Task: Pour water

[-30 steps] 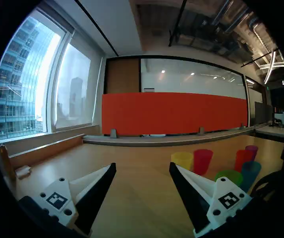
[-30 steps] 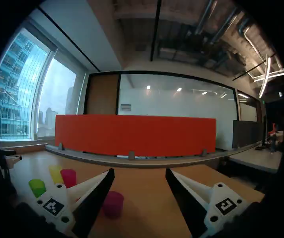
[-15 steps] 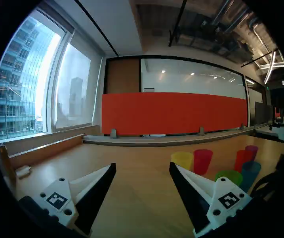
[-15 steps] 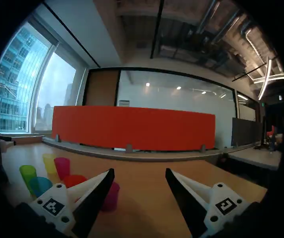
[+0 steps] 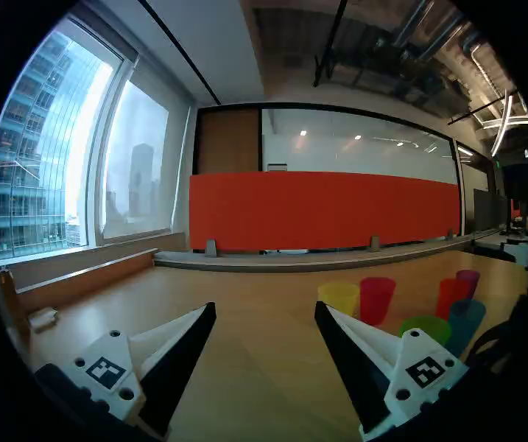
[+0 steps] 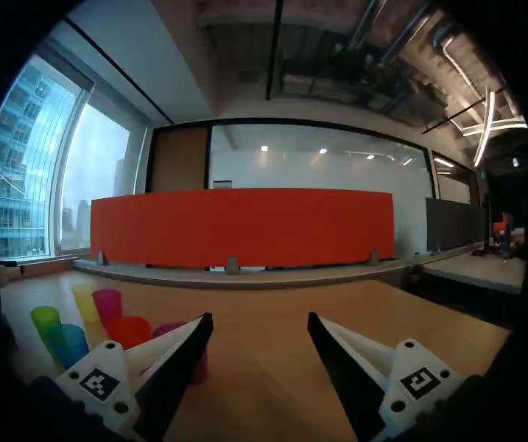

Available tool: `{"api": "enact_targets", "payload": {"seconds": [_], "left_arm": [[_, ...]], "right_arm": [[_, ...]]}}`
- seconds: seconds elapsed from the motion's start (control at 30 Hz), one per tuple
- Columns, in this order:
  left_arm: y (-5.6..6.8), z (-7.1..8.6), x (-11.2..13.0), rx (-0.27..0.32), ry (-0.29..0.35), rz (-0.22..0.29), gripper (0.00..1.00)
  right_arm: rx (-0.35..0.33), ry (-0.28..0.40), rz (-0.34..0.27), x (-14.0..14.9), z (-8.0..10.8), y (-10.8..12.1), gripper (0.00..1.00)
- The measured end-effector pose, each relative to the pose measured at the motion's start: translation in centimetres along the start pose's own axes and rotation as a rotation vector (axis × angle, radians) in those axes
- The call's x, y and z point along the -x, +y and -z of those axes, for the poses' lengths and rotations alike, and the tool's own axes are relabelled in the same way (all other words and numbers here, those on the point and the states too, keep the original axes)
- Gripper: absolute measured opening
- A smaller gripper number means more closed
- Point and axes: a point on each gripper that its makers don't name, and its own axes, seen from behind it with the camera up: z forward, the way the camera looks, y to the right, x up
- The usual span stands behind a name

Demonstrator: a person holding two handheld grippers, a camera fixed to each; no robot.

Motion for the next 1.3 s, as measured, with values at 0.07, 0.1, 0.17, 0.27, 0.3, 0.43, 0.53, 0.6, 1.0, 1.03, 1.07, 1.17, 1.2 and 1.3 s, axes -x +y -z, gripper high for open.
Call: {"api": "enact_targets", "payload": {"seconds": [0.07, 0.1, 0.17, 0.27, 0.3, 0.43, 0.53, 0.6, 1.0, 1.03, 1.07, 1.17, 1.2, 1.3], "left_arm": [[0.0, -0.02, 0.01, 0.0, 0.0, 0.0, 1.0], [0.0, -0.02, 0.02, 0.0, 0.0, 0.0, 1.0], [0.0, 0.0, 0.02, 0.0, 0.0, 0.0, 1.0], [-0.02, 0.0, 0.01, 0.0, 0.0, 0.0, 1.0], [-0.01, -0.01, 0.01, 0.0, 0.0, 0.0, 1.0], [0.01, 0.0, 0.02, 0.0, 0.0, 0.0, 1.0], [0.0, 0.02, 0.04, 0.0, 0.0, 0.0, 1.0], [-0.01, 0.04, 0.04, 0.0, 0.0, 0.0, 1.0], [-0.06, 0.04, 0.02, 0.0, 0.0, 0.0, 1.0], [-0.07, 0.02, 0.02, 0.0, 0.0, 0.0, 1.0], [-0.08, 0.0, 0.03, 0.0, 0.0, 0.0, 1.0], [-0.09, -0.03, 0.02, 0.0, 0.0, 0.0, 1.0], [-0.09, -0.02, 0.02, 0.0, 0.0, 0.0, 1.0], [-0.09, 0.01, 0.02, 0.0, 0.0, 0.0, 1.0]], "right_arm": [[0.003, -0.003, 0.005, 0.22, -0.04, 0.12, 1.0], [0.003, -0.006, 0.007, 0.33, -0.04, 0.11, 1.0], [0.001, -0.013, 0.008, 0.49, 0.01, 0.03, 1.0], [-0.004, -0.021, 0.007, 0.56, 0.03, -0.2, 1.0], [-0.005, -0.022, 0.007, 0.54, 0.03, -0.23, 1.0], [-0.004, -0.021, 0.007, 0.46, -0.01, -0.2, 1.0], [-0.004, -0.021, 0.007, 0.45, 0.02, -0.18, 1.0], [-0.005, -0.021, 0.007, 0.45, 0.06, -0.19, 1.0], [-0.005, -0.023, 0.006, 0.52, 0.11, -0.24, 1.0], [-0.005, -0.023, 0.006, 0.53, 0.11, -0.24, 1.0], [-0.005, -0.023, 0.006, 0.54, 0.11, -0.25, 1.0], [-0.005, -0.023, 0.006, 0.52, 0.12, -0.23, 1.0], [-0.005, -0.023, 0.006, 0.52, 0.13, -0.23, 1.0], [-0.005, -0.023, 0.006, 0.51, 0.14, -0.23, 1.0]]}}
